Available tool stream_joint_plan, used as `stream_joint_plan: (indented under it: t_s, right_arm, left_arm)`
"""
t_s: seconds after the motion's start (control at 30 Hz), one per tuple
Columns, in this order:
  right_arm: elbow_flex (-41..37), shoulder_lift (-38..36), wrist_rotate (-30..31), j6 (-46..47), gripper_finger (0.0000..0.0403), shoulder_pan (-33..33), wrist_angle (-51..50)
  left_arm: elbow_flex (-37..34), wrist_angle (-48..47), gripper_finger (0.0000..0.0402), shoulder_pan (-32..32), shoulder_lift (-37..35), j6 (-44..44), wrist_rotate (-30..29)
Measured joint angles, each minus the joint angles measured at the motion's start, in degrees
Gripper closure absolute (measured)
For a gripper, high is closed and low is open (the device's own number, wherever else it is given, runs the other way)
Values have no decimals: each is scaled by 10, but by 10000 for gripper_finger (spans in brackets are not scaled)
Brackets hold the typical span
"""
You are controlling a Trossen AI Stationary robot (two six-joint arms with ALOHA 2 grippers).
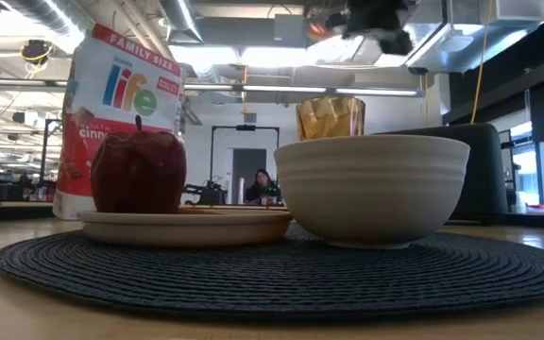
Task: Arrange a breakfast setting
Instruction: Put the blue spoon on the black mat
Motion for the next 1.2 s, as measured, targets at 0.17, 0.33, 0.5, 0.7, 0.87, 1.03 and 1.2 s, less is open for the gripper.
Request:
stream_joint_plan:
  t_s: [0.17,0.33,0.5,0.7,0.87,1.03,1.2]
  right_arm:
    - [-241,-137,49,146,403,47,187]
    - [-404,-236,146,275,403,140,283]
    - [-461,-275,240,342,403,226,289]
    - [-541,-259,285,441,403,281,301]
    - [-635,-230,281,507,403,292,461]
    - [-653,-185,289,513,403,291,531]
    - [-654,-114,277,524,403,291,585]
  left_arm:
    - [0,-32,285,-2,-22,-95,0]
    - [0,-75,285,-10,-26,-137,0]
    - [0,-79,285,-13,-19,-148,1]
    - [-1,-91,285,-12,-9,-171,1]
    - [-1,-108,285,-12,4,-205,2]
    - [-1,-112,285,-12,16,-206,3]
    - [-1,-113,285,-12,28,-204,5]
